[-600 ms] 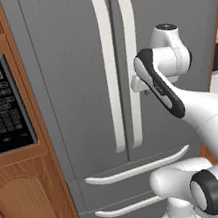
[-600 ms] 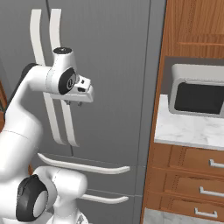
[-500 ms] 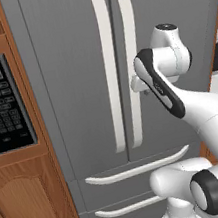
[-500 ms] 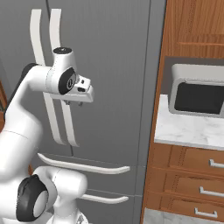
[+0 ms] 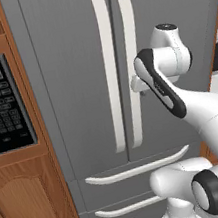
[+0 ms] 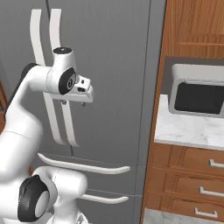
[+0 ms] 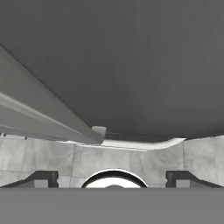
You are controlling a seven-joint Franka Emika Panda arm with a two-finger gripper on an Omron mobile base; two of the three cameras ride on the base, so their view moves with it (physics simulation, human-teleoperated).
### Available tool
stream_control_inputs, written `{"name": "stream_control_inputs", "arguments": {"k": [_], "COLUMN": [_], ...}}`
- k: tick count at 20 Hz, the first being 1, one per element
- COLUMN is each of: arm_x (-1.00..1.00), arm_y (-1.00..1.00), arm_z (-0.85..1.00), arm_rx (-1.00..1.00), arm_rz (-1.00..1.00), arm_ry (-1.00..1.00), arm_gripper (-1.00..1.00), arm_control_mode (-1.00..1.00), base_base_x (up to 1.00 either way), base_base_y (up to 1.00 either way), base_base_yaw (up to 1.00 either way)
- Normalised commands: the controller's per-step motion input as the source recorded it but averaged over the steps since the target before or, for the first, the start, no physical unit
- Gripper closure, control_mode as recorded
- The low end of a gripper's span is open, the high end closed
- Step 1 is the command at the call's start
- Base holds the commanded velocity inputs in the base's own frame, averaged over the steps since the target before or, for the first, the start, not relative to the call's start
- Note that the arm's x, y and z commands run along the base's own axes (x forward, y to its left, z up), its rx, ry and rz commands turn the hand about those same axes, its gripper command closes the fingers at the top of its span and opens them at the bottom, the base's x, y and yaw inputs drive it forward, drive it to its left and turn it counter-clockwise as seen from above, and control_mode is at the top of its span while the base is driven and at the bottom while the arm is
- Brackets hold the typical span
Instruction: Open the fridge, grab two sodas, and place both sodas inside the bowl with ice on the dining counter.
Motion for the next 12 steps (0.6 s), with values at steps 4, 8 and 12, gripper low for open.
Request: {"name": "stream_control_inputs", "arguments": {"k": [4, 8, 12], "arm_x": [-0.5, -0.52, -0.36], "arm_y": [0.1, 0.11, 0.08], "arm_z": [-0.07, -0.06, -0.01], "arm_rx": [0.0, 0.0, 0.0], "arm_rz": [0.0, -0.02, -0.06], "arm_ry": [-0.05, -0.06, -0.07], "arm_gripper": [-1.0, -1.0, -1.0], "arm_control_mode": [-1.0, -1.0, 1.0], "base_base_x": [0.0, 0.0, -0.11], "base_base_y": [0.0, 0.0, 0.06], "base_base_yaw": [0.0, 0.0, -0.03]}}
